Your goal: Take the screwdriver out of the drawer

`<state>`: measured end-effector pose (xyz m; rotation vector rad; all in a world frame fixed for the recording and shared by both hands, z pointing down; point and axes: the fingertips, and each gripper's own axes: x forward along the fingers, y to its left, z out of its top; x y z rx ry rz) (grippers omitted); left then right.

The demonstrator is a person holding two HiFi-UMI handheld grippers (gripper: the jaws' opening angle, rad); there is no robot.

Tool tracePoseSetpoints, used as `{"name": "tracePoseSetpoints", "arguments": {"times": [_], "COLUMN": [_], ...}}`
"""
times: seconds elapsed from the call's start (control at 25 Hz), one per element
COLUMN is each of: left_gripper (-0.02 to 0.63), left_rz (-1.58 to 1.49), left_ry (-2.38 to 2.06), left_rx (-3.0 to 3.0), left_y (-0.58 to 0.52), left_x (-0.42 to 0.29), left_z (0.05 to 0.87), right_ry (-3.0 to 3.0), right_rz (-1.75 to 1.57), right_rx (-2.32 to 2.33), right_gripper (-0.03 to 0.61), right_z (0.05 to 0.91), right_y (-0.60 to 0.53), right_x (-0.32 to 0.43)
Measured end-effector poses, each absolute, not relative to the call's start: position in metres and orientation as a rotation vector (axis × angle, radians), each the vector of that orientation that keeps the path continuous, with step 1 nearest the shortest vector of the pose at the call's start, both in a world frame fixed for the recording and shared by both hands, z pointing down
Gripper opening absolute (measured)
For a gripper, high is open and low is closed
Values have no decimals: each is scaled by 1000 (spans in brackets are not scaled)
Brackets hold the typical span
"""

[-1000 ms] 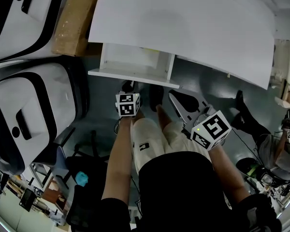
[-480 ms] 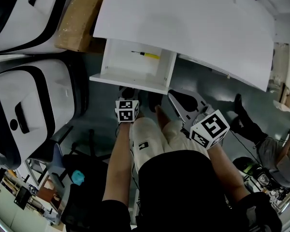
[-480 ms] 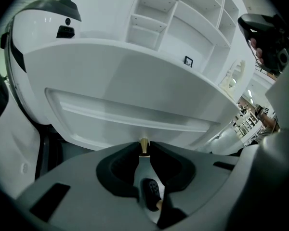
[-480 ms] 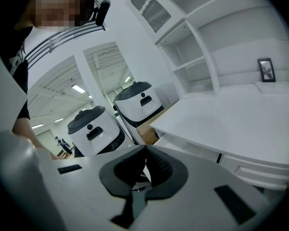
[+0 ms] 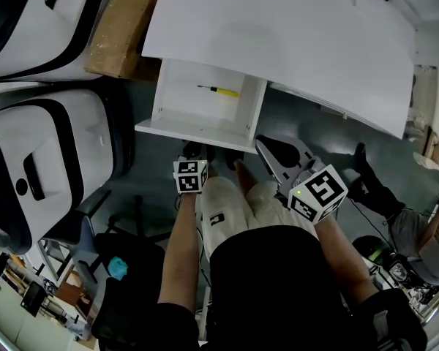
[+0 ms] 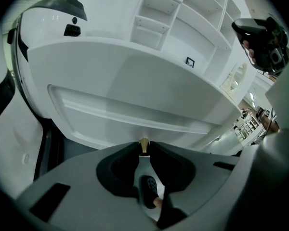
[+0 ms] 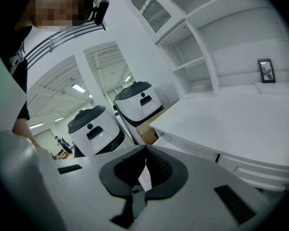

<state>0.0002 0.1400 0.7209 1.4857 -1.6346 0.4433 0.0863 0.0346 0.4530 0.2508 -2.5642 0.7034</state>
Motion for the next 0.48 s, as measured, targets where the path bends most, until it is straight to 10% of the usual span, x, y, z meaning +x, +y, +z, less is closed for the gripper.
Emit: {"name": "tracePoseSetpoints", "arguments": {"times": [0.48], "left_gripper": [82], "left_rz": [437], "left_ry": [-1653], "left_rx": [1465], "left_y": [151], "left_x": [4], "left_z": [719], "right_ry": [-2578], "right_rz": [676], "right_rx": [230], "right_gripper": [18], "right_z": [443], "right_y": [37], "right_x": [93]}}
